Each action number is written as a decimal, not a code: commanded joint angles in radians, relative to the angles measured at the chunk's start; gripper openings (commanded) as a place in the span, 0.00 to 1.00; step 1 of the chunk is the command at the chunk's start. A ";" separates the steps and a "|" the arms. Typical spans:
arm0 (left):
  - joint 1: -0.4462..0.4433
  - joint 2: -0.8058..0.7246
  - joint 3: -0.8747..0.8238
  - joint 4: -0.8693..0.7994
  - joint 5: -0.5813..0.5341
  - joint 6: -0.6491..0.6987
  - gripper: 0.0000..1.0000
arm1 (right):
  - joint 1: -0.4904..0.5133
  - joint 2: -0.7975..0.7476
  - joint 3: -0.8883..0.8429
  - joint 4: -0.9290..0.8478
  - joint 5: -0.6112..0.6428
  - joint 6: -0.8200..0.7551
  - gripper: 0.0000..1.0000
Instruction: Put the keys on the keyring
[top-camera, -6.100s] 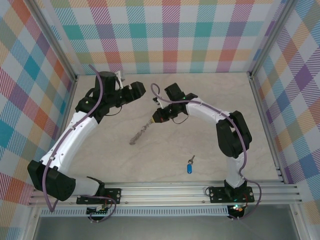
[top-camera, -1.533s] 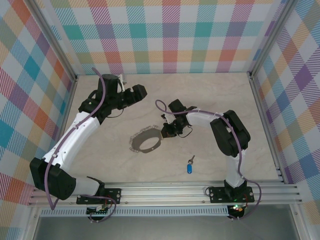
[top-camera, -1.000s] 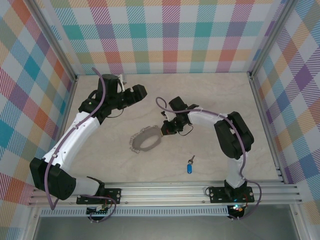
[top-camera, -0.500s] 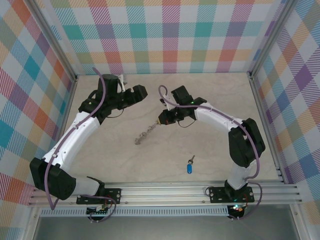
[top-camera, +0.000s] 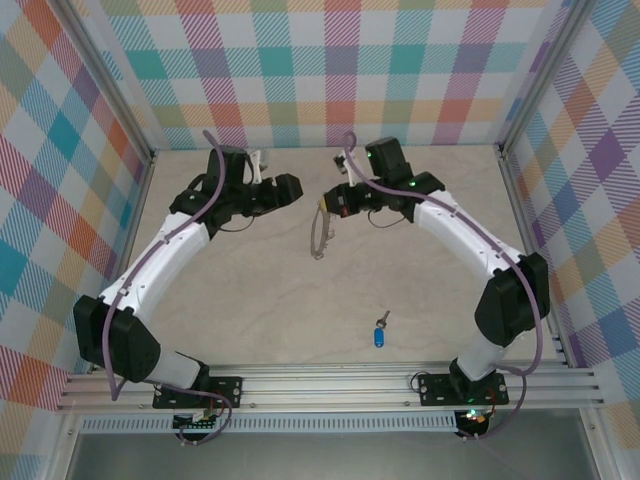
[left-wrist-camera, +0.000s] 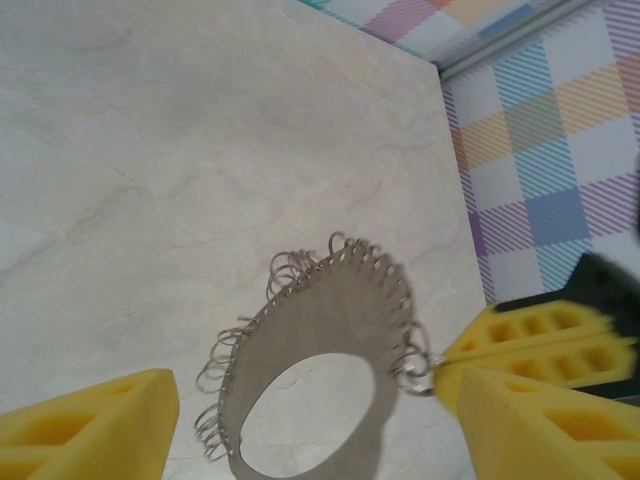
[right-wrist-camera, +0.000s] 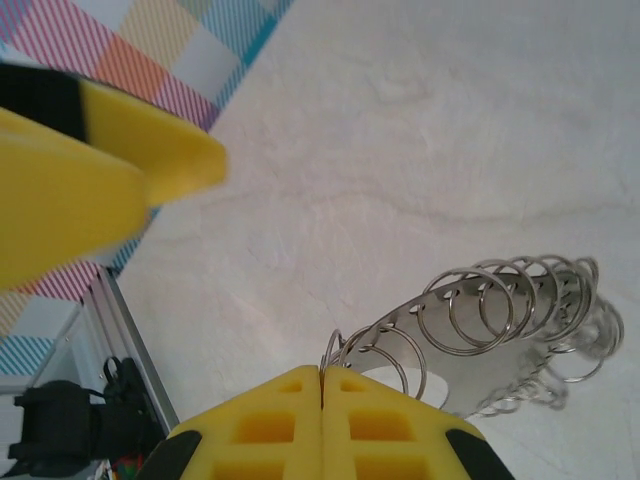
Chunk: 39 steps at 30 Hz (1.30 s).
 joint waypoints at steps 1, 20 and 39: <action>0.008 0.027 0.067 0.051 0.092 0.020 0.70 | -0.022 -0.038 0.070 -0.006 -0.077 -0.008 0.00; 0.013 0.139 0.222 0.282 0.382 -0.074 0.46 | -0.094 -0.001 0.224 0.036 -0.326 0.093 0.00; 0.013 0.107 0.149 0.400 0.532 -0.164 0.37 | -0.118 -0.008 0.184 0.139 -0.376 0.183 0.00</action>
